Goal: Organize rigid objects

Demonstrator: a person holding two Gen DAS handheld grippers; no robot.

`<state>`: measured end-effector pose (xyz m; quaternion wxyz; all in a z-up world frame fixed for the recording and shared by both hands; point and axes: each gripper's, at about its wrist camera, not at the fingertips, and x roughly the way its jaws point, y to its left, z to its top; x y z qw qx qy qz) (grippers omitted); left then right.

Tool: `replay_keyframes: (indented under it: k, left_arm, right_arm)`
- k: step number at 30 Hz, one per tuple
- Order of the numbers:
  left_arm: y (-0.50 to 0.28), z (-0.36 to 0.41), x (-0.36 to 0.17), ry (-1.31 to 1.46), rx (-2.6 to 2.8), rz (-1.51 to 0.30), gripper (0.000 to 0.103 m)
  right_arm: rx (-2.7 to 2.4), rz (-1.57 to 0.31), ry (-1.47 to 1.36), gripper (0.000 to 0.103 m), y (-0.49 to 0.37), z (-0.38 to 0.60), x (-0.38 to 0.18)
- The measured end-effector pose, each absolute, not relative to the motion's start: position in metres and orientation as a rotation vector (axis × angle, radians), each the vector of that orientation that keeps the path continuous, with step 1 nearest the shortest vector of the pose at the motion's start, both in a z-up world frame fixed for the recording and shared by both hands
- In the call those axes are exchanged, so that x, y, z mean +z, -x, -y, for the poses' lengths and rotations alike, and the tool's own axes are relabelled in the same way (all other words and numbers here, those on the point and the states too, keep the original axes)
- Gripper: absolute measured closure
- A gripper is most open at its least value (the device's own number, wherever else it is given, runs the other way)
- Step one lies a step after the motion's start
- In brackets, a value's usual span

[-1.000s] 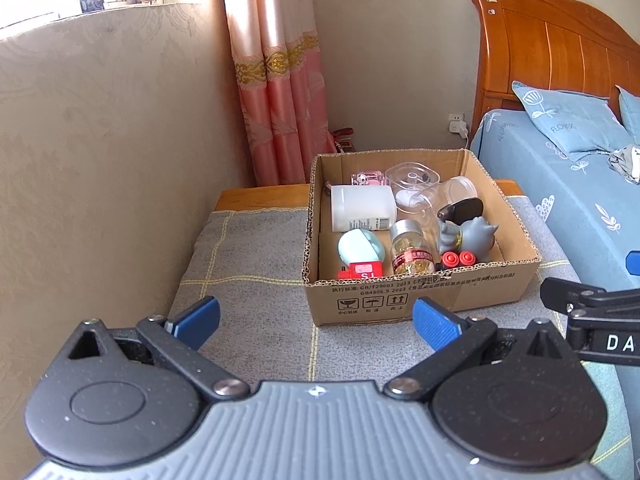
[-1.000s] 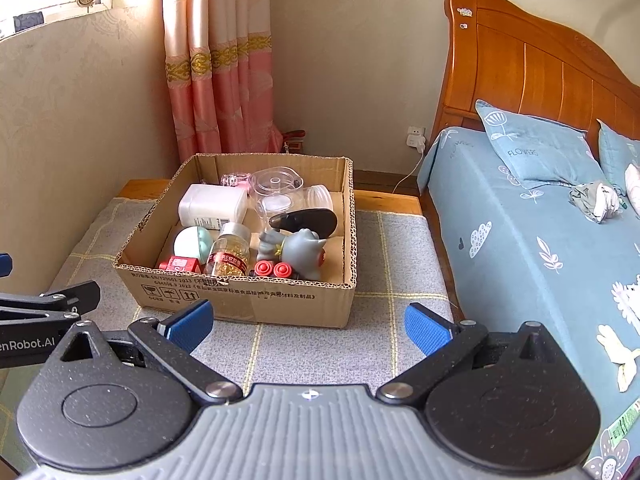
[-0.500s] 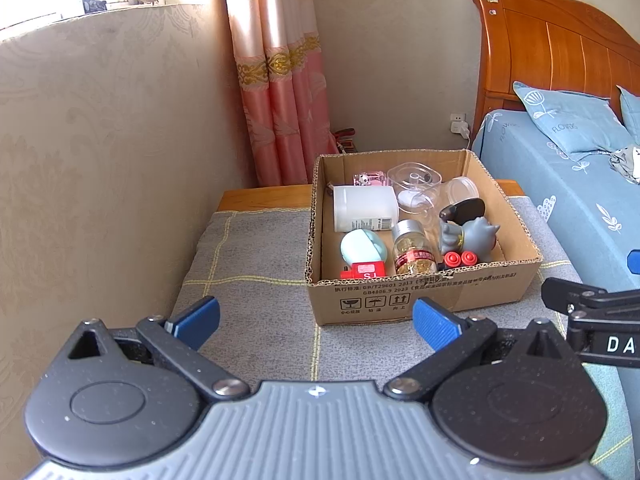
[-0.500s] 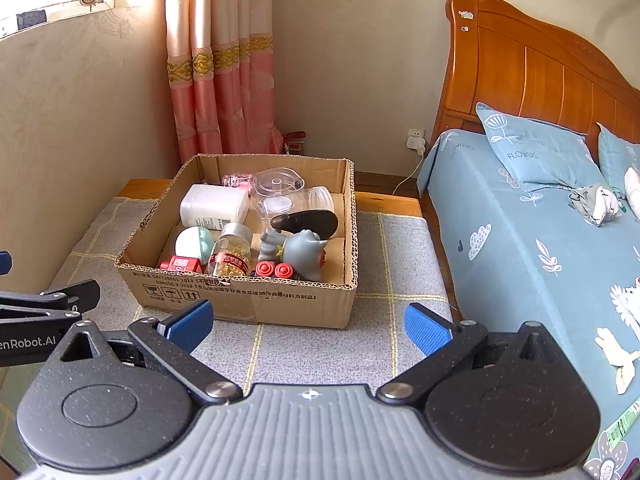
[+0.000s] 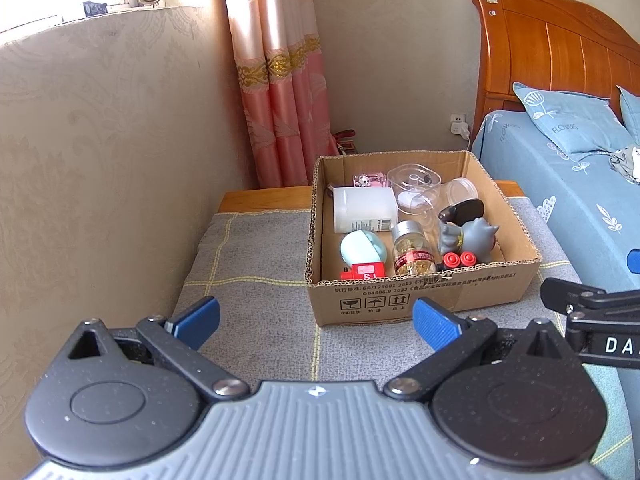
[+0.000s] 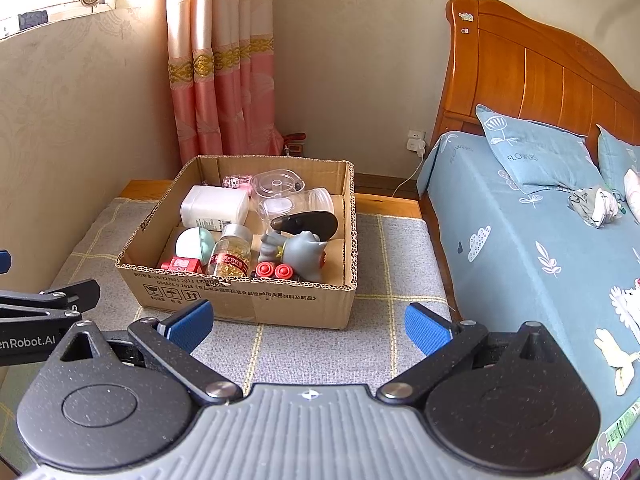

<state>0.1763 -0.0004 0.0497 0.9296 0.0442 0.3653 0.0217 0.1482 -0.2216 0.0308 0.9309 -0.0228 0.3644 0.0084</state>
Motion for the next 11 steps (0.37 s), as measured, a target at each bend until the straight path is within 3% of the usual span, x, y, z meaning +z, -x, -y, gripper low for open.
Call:
replay_keyframes:
  k: [11]
  left_arm:
    - [-0.1725, 0.002, 0.0532, -0.094, 0.049, -0.742, 0.001]
  right_arm:
    - [0.019, -0.741, 0.045, 0.0, -0.1463, 0.2223, 0.0315]
